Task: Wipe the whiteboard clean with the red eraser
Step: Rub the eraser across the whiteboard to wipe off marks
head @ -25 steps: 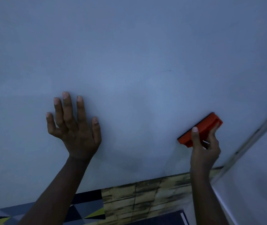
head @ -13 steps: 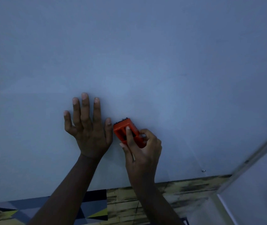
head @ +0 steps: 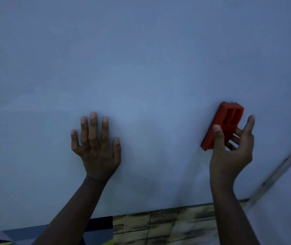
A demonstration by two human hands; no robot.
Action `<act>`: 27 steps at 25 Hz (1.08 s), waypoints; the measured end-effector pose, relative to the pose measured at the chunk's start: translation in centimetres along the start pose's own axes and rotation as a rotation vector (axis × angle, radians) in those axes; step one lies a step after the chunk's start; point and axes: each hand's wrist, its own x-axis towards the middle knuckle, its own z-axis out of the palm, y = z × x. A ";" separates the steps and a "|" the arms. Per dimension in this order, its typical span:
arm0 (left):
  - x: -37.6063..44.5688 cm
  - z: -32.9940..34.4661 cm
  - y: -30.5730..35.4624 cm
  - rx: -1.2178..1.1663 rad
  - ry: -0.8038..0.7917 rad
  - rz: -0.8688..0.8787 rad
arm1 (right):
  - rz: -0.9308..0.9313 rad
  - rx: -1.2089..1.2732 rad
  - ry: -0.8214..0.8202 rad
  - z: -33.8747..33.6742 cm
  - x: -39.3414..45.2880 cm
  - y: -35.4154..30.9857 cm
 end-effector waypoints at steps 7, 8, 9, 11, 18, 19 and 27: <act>0.0 0.0 0.1 0.004 0.001 0.017 | -0.121 0.053 -0.091 2.8 -2.3 -3.3; 0.0 0.0 0.0 0.009 0.001 0.020 | -0.218 0.027 -0.173 3.6 -3.7 -4.1; 0.1 0.0 0.0 0.012 0.001 0.023 | -0.312 0.000 -0.263 4.2 -5.3 -4.7; 0.1 -0.1 -0.2 0.008 -0.011 0.027 | -0.505 -0.092 -0.429 5.0 -8.7 -5.1; 0.2 -0.6 -0.3 0.000 -0.054 0.039 | -0.789 -0.255 -0.506 4.7 -7.8 -5.9; 0.2 -0.7 -0.3 0.002 -0.048 0.035 | -0.808 -0.259 -0.480 4.6 -6.6 -6.4; 11.3 -3.3 -1.5 -0.066 0.070 0.033 | -0.563 -0.165 -0.144 4.6 7.0 -12.3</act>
